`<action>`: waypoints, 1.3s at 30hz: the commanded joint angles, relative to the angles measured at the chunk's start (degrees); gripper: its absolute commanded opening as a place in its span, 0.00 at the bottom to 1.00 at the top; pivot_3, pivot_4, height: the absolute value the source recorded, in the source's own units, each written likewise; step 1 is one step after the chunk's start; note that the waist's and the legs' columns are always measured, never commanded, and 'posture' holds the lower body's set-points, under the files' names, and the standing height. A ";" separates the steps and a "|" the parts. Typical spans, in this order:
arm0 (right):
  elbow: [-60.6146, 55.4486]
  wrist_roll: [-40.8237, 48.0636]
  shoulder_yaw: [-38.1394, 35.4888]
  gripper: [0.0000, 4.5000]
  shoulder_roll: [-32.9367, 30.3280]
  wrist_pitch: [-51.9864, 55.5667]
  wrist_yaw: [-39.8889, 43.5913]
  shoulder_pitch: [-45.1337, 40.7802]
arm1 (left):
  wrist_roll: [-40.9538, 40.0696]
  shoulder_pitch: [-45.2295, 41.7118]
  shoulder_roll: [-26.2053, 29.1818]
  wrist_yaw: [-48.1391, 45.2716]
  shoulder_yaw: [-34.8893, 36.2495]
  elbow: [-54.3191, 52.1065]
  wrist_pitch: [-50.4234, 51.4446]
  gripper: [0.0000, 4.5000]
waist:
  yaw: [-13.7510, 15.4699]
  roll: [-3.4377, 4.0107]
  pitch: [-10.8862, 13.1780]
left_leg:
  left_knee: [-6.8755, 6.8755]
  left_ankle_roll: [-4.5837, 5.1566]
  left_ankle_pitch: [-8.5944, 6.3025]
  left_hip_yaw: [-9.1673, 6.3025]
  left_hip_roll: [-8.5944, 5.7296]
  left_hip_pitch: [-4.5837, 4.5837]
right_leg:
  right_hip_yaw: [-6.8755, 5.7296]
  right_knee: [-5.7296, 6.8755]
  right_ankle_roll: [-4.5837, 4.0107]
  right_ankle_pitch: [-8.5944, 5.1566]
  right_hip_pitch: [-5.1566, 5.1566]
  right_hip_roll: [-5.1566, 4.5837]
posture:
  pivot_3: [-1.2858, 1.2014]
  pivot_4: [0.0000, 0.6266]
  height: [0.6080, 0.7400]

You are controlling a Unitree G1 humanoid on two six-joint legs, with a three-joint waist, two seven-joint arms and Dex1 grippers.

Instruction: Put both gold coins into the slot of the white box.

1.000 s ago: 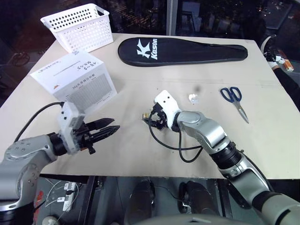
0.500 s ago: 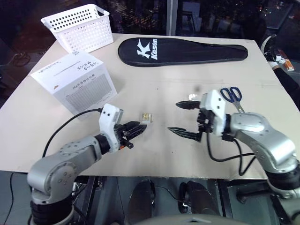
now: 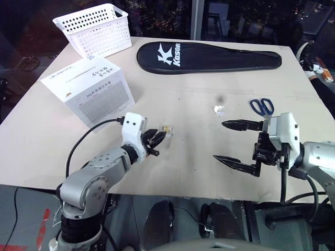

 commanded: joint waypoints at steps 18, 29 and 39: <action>-5.68 4.54 -4.71 0.98 -2.10 -1.51 -3.78 7.13 | 13.29 6.05 -0.46 -5.77 -7.31 -0.20 -23.19 0.39 | 0.11 0.01 0.00 | -0.06 0.01 -0.01 -0.07 0.01 -0.07 | -0.02 -0.18 -0.02 -0.02 0.02 -0.06 | 0.52 0.24 1.00; -5.79 18.48 -8.14 0.98 -5.90 1.45 -6.23 2.15 | 10.99 14.45 -1.21 -4.70 -3.79 -9.41 -20.04 0.39 | 0.13 0.04 0.01 | -0.15 0.05 -0.04 -0.23 0.01 -0.07 | -0.06 -0.37 -0.03 -0.02 0.10 -0.08 | 0.52 0.24 1.00; -4.78 22.60 -8.51 0.98 -7.30 1.61 -9.23 1.62 | 14.02 13.13 -2.12 -1.57 -5.29 -9.51 -19.74 0.39 | 0.10 0.04 0.01 | -0.15 0.09 -0.06 -0.32 -0.01 -0.07 | -0.17 -0.57 -0.01 -0.01 0.25 -0.05 | 0.52 0.24 1.00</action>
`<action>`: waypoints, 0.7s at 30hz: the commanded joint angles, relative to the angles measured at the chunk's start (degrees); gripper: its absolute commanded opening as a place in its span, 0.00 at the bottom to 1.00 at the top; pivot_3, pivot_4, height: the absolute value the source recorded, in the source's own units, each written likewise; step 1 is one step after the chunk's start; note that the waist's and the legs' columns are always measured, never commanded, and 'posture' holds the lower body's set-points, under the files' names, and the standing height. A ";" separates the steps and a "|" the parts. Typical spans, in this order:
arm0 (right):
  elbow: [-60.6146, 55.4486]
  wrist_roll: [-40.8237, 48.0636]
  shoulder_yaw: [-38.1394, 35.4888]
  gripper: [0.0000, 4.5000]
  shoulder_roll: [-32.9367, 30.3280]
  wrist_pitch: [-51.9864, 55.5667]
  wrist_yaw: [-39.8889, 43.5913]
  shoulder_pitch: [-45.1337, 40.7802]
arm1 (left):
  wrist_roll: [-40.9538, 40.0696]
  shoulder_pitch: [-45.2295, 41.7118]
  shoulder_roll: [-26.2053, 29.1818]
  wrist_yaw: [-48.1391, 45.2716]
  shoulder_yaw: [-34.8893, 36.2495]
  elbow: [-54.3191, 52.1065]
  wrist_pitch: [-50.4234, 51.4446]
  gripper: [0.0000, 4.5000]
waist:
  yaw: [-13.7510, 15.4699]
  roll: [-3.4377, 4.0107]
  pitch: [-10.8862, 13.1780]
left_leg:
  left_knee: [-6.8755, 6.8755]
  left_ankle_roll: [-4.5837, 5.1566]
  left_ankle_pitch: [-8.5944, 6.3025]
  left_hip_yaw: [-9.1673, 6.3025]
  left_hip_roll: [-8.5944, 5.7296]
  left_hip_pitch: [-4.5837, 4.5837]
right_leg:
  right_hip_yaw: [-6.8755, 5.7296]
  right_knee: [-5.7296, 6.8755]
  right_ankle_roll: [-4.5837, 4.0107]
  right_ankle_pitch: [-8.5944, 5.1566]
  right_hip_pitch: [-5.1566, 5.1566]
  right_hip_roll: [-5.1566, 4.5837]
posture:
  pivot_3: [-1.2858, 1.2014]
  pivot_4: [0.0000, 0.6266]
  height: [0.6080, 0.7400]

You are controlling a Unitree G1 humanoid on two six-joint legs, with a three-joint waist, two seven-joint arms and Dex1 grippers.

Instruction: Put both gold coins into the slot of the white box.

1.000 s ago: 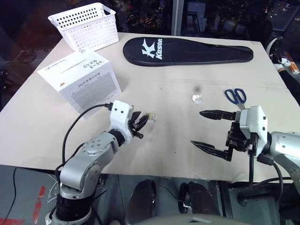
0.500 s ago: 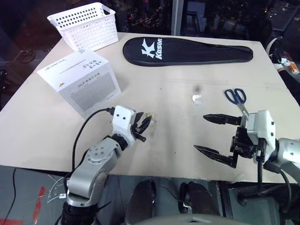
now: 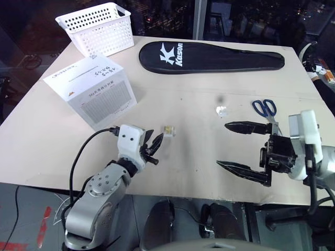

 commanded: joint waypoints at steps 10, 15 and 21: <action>-2.16 1.54 0.39 0.98 -0.86 -0.10 -4.26 -1.08 | 2.15 -2.44 -1.11 1.98 -4.22 -1.03 4.33 0.39 | 0.02 0.00 0.00 | -0.03 0.01 -0.01 -0.02 0.00 0.00 | -0.03 -0.09 0.01 0.00 0.05 0.05 | 0.52 0.24 1.00; -2.91 2.35 -0.22 0.98 -1.24 -0.16 -4.82 -0.37 | 3.92 -3.51 -2.53 4.50 -5.18 -0.66 6.75 0.39 | 0.01 0.00 0.00 | -0.04 0.03 -0.01 -0.04 0.00 0.00 | -0.03 -0.10 0.01 0.00 0.05 0.06 | 0.52 0.24 1.00; -3.85 3.23 -0.20 0.98 -1.44 -0.45 -5.61 0.40 | 6.71 -5.36 -3.58 6.67 -6.00 -0.03 7.63 0.39 | 0.02 0.00 0.00 | -0.04 0.03 -0.01 -0.06 -0.01 0.00 | -0.05 -0.13 0.01 0.00 0.09 0.06 | 0.52 0.24 1.00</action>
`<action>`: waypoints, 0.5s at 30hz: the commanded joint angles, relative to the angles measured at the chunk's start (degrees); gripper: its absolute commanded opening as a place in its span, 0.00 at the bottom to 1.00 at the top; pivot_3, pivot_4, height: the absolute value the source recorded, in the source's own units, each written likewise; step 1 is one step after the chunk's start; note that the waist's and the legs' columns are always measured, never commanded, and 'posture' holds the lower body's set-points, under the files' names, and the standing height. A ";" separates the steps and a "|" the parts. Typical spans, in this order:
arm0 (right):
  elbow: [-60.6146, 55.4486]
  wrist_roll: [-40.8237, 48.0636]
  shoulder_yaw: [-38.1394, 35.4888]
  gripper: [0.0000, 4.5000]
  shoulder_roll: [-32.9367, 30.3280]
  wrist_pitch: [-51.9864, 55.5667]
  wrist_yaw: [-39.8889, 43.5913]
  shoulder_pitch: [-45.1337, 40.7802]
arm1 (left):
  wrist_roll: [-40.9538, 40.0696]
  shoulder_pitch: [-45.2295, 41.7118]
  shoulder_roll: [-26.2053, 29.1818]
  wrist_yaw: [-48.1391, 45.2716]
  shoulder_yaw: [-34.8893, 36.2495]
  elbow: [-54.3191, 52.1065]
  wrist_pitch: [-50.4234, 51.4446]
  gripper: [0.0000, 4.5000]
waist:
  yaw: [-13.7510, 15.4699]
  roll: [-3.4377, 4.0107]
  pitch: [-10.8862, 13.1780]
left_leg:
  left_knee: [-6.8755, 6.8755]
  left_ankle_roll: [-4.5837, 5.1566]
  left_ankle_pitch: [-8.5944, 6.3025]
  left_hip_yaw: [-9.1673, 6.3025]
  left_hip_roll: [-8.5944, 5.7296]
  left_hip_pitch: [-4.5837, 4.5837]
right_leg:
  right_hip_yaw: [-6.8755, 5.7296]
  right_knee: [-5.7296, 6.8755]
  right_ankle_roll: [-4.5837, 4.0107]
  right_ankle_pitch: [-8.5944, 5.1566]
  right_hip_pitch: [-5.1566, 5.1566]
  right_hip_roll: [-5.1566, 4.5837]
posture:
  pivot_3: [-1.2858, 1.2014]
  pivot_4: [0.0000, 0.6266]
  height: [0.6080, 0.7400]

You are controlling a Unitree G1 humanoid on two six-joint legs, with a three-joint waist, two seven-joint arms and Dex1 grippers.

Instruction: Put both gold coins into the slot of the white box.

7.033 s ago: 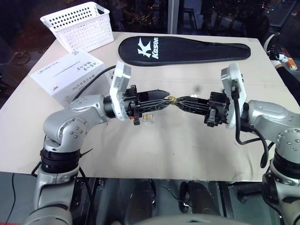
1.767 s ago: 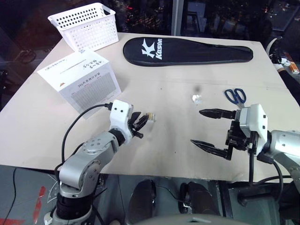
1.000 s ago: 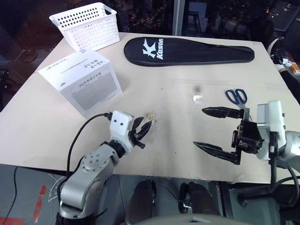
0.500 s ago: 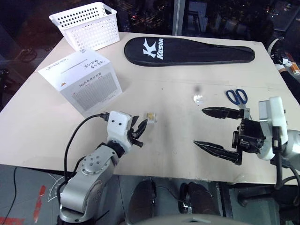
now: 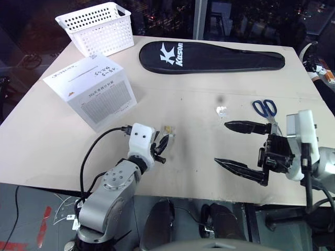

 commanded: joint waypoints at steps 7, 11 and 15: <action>-2.81 2.81 -1.32 0.98 -1.05 -0.81 -1.79 0.39 | 3.04 -2.54 -1.63 1.26 -2.02 1.11 -0.04 0.39 | 0.03 0.00 0.00 | 0.00 0.00 0.00 -0.01 0.00 0.00 | -0.01 0.00 0.00 0.00 0.01 0.00 | 0.52 0.24 1.00; -3.44 3.79 -1.69 0.98 -1.53 -0.73 -2.95 0.90 | 3.10 -4.15 -3.10 1.55 -2.14 3.10 0.47 0.39 | 0.02 0.00 0.00 | 0.01 0.00 0.00 -0.04 0.00 0.01 | -0.04 -0.01 0.00 0.00 0.03 0.00 | 0.52 0.24 1.00; -4.08 5.00 -2.65 0.98 -2.42 -0.86 -3.79 2.00 | 3.65 -4.46 -4.11 1.72 -2.57 3.60 0.77 0.39 | 0.02 0.00 0.00 | 0.01 0.00 0.00 -0.07 -0.01 0.00 | -0.07 -0.02 0.01 0.00 0.05 0.01 | 0.52 0.24 1.00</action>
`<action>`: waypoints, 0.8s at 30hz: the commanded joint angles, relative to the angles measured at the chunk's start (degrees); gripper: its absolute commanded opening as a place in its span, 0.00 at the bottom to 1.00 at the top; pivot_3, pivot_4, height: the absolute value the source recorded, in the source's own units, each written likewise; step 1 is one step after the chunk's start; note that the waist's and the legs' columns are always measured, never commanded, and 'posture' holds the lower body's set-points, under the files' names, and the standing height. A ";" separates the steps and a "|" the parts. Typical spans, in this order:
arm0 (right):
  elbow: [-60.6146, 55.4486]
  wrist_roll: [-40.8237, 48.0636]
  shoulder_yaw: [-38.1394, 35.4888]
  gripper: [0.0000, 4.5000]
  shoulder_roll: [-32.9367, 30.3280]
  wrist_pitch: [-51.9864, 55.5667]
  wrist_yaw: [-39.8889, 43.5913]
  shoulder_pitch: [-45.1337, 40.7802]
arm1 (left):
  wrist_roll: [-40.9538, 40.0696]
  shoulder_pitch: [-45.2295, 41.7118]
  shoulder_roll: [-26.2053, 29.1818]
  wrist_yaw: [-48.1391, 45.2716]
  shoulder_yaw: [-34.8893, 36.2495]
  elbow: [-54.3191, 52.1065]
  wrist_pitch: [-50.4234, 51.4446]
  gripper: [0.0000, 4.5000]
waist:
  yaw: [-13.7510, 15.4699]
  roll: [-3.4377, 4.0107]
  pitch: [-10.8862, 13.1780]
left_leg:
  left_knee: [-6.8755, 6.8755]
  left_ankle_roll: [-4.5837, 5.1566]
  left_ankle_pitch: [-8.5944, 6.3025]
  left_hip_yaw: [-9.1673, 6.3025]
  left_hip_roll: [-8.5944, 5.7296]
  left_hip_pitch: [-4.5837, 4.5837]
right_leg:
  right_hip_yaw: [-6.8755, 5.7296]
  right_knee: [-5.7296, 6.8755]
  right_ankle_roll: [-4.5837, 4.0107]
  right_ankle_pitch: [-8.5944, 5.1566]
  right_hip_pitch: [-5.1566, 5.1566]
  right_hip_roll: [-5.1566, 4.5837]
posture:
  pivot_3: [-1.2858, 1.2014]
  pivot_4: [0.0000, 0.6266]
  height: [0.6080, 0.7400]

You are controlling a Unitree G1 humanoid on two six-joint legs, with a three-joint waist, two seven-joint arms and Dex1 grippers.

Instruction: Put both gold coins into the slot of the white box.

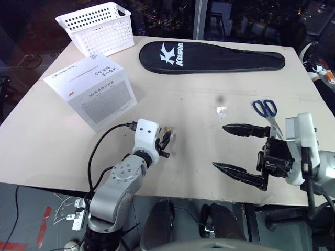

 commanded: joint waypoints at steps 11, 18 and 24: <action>-2.87 4.63 -3.31 1.00 -2.98 -1.31 -3.22 1.71 | 1.87 -0.50 -2.11 0.33 -1.68 -0.89 0.30 0.23 | 0.00 0.00 0.00 | 0.00 0.00 0.00 -0.02 0.00 0.01 | -0.01 0.00 0.01 0.00 0.03 0.00 | 0.52 0.24 1.00; -3.54 4.63 -3.16 1.00 -3.13 -1.69 -4.05 2.66 | 2.46 -1.56 -2.89 0.77 -1.07 0.13 0.73 0.23 | 0.00 0.00 0.00 | 0.01 0.00 0.00 -0.05 -0.01 0.01 | -0.04 -0.01 0.01 0.00 0.05 0.00 | 0.52 0.24 1.00; -3.95 4.08 -3.62 1.00 -3.12 -2.40 -3.74 4.13 | 3.21 -2.59 -4.26 1.76 -0.79 1.08 1.04 0.23 | 0.02 -0.01 0.00 | 0.02 0.00 0.00 -0.06 -0.02 0.02 | -0.04 -0.01 0.02 0.01 0.08 0.00 | 0.52 0.24 1.00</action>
